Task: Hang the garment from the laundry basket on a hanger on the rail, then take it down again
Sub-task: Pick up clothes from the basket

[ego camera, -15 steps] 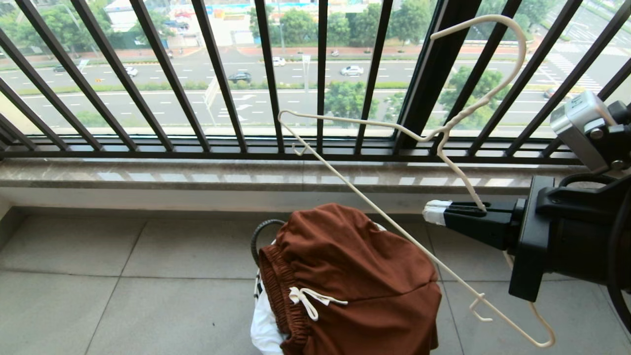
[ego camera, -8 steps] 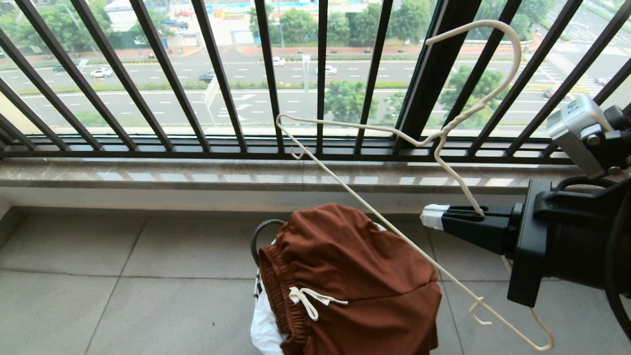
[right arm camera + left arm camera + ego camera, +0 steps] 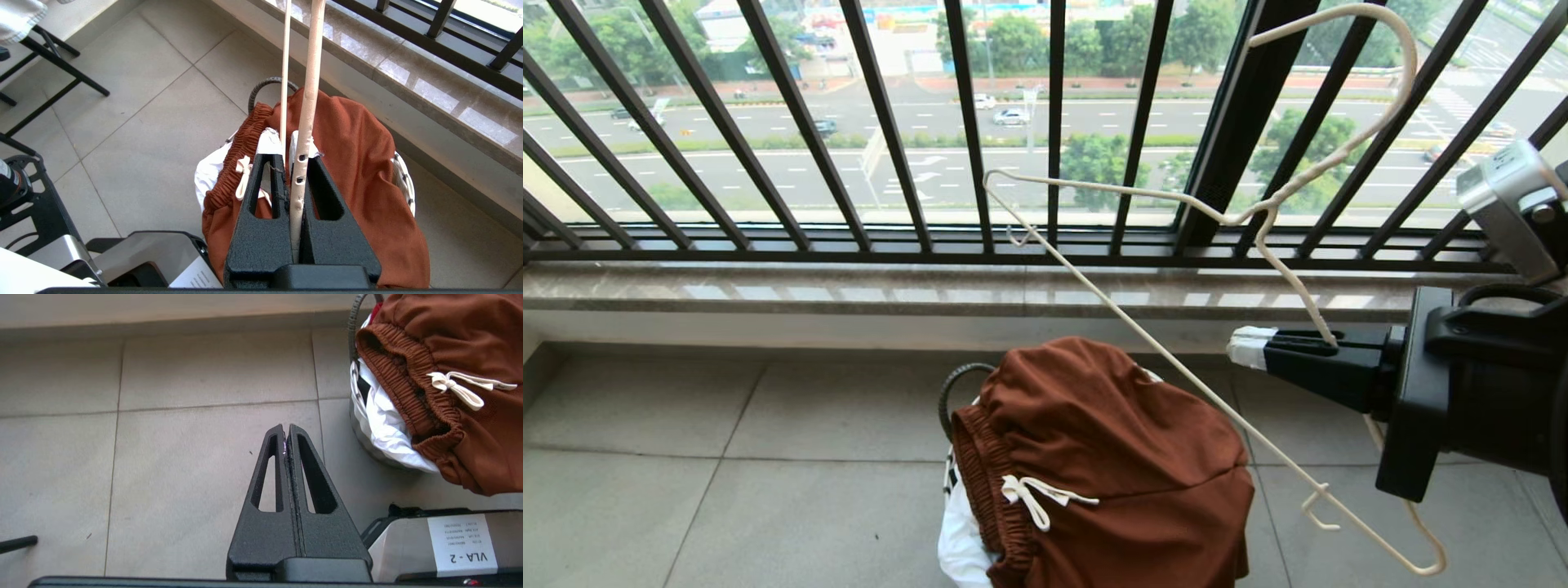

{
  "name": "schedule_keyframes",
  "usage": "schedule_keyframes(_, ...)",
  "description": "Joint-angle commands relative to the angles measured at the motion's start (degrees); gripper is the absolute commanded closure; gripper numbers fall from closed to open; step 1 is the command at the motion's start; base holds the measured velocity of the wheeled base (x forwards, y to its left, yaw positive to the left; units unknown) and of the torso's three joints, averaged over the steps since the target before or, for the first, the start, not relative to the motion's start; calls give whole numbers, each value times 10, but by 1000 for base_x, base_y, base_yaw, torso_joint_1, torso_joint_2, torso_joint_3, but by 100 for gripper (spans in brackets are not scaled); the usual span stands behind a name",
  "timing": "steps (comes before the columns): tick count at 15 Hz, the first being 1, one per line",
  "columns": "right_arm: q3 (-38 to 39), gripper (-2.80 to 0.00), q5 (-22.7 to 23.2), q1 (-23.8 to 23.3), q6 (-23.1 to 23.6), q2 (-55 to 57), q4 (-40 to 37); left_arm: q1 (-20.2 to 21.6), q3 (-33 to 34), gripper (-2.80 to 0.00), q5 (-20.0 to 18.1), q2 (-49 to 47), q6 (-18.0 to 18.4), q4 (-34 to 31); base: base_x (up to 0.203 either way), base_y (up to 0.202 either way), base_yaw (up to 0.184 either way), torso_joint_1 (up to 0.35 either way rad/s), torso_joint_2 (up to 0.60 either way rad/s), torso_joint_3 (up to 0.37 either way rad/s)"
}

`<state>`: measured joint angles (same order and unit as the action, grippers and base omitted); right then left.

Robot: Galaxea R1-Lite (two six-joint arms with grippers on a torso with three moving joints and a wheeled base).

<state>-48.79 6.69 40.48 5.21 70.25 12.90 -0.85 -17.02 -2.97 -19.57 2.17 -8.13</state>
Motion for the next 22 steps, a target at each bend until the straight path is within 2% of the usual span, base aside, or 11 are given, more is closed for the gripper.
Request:
schedule_keyframes(1, -2, 0, 0, 0, 1, -6, 2, -5, -34, 0, -2, -124, -1, 1, 0, 0, 0, 0, 0, 0)
schedule_keyframes(4, -3, 0, 0, 0, 1, -5, 2, -29, -76, 0, -3, -223, -2, -2, 0, 0, 0, 0, 0, 0)
schedule_keyframes(7, -6, 0, -2, -4, -1, -2, 2, -99, -90, 0, -3, -316, -9, 0, 0, 0, 0, 0, 0, 0)
schedule_keyframes(10, -14, 0, -2, -21, -21, 3, 2, -189, -115, 0, -1, -403, -60, 1, 0, 0, 0, 0, 0, 0)
schedule_keyframes(14, -13, 0, -4, -50, -22, 37, 47, -239, -137, 0, 0, -540, -78, 9, 0, 0, 0, 0, 0, 0)
schedule_keyframes(18, -12, 0, -5, -77, -23, 71, 70, -285, -143, 0, 0, -681, -89, 122, 0, 0, 0, 0, 0, 0)
schedule_keyframes(20, -12, 0, -5, -80, -23, 79, 71, -332, -159, 0, 1, -736, -128, 159, 0, 0, 0, 0, 0, 0)
schedule_keyframes(22, -12, 0, -5, -82, -23, 90, 76, -357, -155, 0, 0, -774, -157, 209, 0, 0, 0, 0, 0, 0)
